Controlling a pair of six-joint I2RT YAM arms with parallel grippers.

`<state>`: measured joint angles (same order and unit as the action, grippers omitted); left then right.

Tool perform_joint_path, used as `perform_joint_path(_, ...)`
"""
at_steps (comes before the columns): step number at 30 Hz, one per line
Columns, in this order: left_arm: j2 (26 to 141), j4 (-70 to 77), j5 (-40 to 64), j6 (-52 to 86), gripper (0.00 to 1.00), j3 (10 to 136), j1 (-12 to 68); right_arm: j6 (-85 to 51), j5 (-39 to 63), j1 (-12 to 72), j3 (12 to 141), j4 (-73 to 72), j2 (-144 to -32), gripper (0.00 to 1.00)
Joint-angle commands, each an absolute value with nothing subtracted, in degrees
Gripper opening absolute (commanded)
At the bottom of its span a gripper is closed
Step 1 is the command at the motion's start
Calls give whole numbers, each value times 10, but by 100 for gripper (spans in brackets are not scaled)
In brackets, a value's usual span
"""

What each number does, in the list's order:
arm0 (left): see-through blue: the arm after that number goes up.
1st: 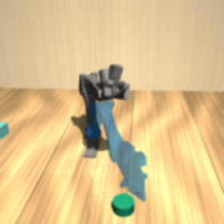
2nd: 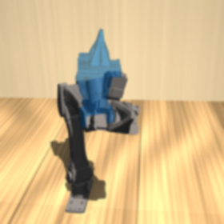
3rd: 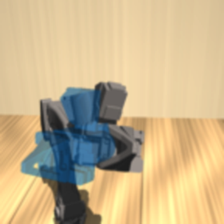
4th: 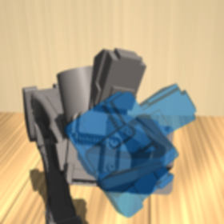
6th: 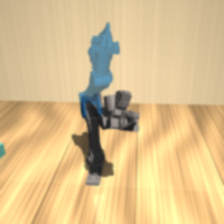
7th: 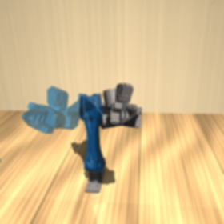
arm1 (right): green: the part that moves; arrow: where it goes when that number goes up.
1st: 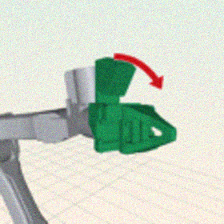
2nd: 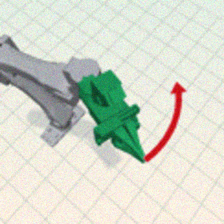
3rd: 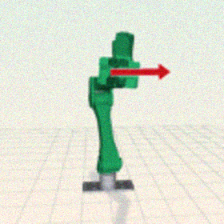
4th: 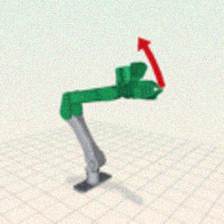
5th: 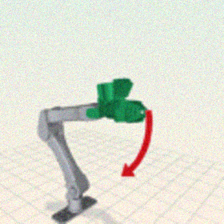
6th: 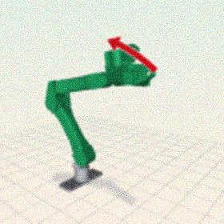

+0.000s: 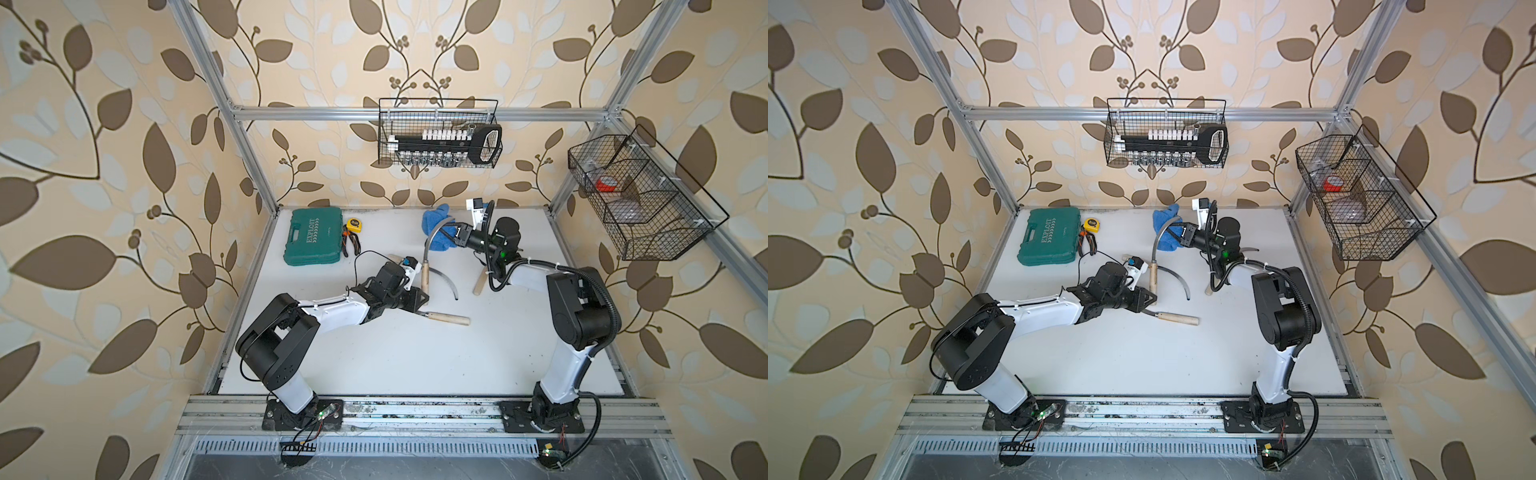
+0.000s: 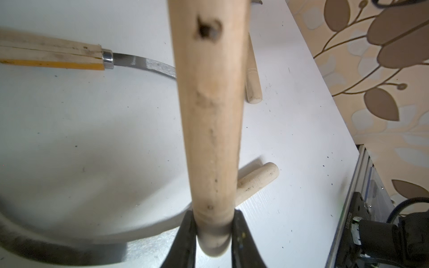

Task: Wipe small sickles with rags
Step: Wipe the small sickle.

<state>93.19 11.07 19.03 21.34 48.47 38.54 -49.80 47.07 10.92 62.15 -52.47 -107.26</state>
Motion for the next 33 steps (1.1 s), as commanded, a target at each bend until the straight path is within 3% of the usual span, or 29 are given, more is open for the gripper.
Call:
perform_joint_path(1, 932, 124, 191, 208, 0, 502, 380, -511, 486, 107, 638, -546, -1045, 0)
perform_joint_path(16, 921, 126, 182, 209, 0, 495, 381, -416, 452, 171, 533, -519, -1069, 0)
perform_joint_path(23, 919, 127, 180, 210, 0, 493, 381, -410, 453, 167, 572, -491, -1076, 0)
perform_joint_path(33, 921, 125, 181, 209, 0, 495, 380, -459, 470, 119, 639, -482, -1004, 0)
